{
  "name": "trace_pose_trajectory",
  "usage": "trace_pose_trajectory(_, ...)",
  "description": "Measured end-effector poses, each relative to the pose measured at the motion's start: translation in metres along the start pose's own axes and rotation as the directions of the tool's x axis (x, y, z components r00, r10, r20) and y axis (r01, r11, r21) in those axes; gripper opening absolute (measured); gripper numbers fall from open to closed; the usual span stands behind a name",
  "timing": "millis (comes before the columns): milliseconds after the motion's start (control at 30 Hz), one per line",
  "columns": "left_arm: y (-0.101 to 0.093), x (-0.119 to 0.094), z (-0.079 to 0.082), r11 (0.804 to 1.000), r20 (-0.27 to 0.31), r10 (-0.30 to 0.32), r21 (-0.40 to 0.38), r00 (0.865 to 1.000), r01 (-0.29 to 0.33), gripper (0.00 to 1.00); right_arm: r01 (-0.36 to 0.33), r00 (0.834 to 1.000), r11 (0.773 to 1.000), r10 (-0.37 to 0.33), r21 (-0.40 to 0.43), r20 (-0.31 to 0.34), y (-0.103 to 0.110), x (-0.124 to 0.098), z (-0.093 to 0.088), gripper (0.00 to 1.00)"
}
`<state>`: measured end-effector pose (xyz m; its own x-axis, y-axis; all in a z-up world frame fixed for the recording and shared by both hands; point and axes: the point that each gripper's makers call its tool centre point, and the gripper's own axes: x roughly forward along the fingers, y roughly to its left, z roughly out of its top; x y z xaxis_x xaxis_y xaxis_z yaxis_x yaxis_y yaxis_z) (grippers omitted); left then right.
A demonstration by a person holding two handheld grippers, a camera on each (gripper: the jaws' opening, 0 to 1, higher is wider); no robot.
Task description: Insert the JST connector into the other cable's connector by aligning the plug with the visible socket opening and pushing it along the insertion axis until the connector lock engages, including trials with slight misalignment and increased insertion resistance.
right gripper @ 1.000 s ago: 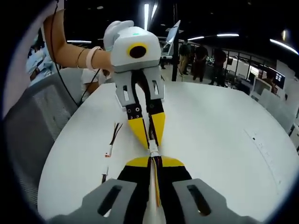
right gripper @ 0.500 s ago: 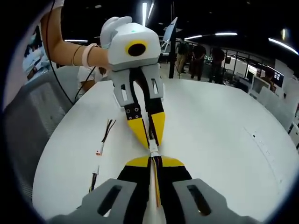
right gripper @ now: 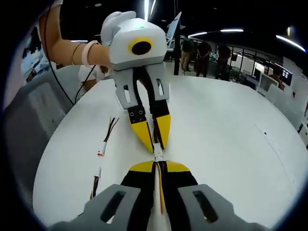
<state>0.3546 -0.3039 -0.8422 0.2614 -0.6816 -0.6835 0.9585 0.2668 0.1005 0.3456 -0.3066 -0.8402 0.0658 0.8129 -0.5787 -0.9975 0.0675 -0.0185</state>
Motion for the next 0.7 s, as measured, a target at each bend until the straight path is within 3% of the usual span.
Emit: trace_pose_trajectory(700,-0.0048,0.0027,-0.0037,1.000,-0.024,-0.008,0.002,1.000,0.008,0.00,0.006,1.000,1.000,-0.006,0.023,-0.025,0.0013,0.0027,-0.0098,0.04)
